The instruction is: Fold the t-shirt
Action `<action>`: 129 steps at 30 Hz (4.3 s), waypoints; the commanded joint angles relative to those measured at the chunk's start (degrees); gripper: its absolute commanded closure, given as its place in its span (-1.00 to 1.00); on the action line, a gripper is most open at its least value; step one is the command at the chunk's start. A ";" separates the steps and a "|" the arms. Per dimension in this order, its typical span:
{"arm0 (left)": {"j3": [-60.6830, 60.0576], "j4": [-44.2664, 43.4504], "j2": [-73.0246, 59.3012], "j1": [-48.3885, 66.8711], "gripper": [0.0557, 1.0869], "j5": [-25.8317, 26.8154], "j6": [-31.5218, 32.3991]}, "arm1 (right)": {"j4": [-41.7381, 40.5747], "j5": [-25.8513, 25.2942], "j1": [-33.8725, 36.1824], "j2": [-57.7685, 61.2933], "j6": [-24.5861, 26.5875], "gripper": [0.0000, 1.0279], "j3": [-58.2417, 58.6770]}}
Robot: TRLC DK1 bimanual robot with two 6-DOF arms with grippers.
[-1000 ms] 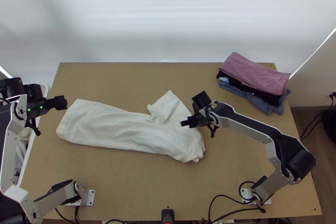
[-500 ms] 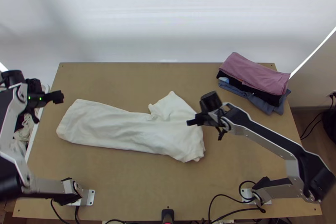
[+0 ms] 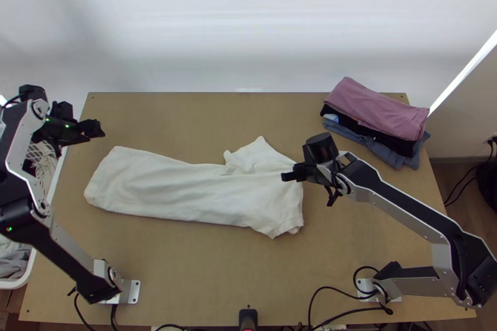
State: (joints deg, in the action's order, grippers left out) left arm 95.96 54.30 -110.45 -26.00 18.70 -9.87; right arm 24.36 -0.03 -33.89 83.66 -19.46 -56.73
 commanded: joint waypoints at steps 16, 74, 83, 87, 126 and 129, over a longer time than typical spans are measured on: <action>-2.01 3.44 -5.47 2.18 -0.09 0.46 -0.85 | -1.16 -1.29 1.46 -0.78 -0.40 0.94 1.62; 31.48 -12.82 24.32 6.14 0.92 -4.02 34.39 | -18.73 -11.31 18.24 -11.41 10.94 0.94 -38.37; 29.28 -14.75 37.86 -0.28 0.92 -4.11 37.20 | -18.82 -11.22 19.56 -26.70 11.82 0.94 -38.90; 27.52 -15.28 45.24 -2.21 0.92 -4.11 36.50 | -15.92 -11.22 19.30 -35.84 11.82 0.94 -36.52; -50.52 -43.23 49.90 2.00 0.92 2.92 30.17 | -22.25 1.18 23.78 -27.06 -5.85 0.94 17.27; -46.92 -44.28 42.60 3.32 0.92 1.60 30.17 | -22.51 1.44 25.89 -17.39 -6.38 0.94 12.17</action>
State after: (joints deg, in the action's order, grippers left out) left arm 45.21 12.45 -62.46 -22.90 23.31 20.95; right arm 3.42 3.38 -10.87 59.40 -23.88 -39.81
